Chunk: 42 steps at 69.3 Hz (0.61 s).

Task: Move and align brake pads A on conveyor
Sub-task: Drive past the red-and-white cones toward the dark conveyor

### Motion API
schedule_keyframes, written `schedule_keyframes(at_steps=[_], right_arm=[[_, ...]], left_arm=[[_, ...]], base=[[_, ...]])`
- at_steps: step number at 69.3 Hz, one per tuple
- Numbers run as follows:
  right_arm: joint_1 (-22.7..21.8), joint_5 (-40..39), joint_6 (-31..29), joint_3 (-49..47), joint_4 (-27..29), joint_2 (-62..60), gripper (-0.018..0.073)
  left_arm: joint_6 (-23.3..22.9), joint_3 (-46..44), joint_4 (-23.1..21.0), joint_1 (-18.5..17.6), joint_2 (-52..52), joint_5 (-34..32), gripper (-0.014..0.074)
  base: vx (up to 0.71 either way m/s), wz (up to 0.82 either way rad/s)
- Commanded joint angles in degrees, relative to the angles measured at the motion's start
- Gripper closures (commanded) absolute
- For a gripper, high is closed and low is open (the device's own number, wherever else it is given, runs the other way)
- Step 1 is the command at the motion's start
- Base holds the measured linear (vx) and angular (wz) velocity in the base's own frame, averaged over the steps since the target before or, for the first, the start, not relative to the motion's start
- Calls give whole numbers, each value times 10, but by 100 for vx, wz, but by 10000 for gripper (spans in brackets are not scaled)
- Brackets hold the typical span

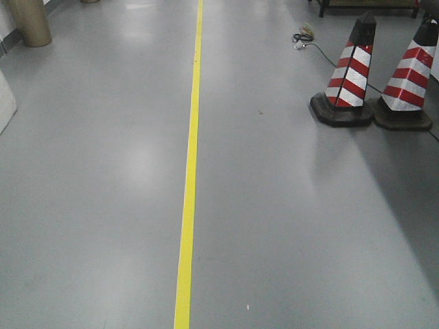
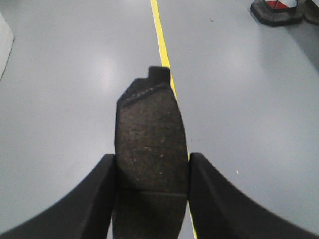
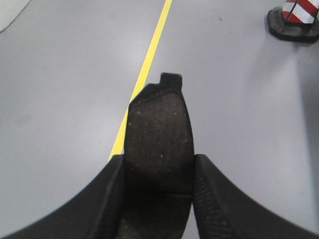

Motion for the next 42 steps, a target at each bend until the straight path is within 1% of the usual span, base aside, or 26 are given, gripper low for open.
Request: schedule_keyframes(at_steps=[1,42], right_arm=[[-1,-49,-6,-16,3,2,566],[-1,-49,-6,-16,3,2,566]], left_arm=[[-1,-15,-4,-1,2,-47,603],[-1,-15,-4,-1,3,-47,603]], base=[[76,-3],[75,-6]])
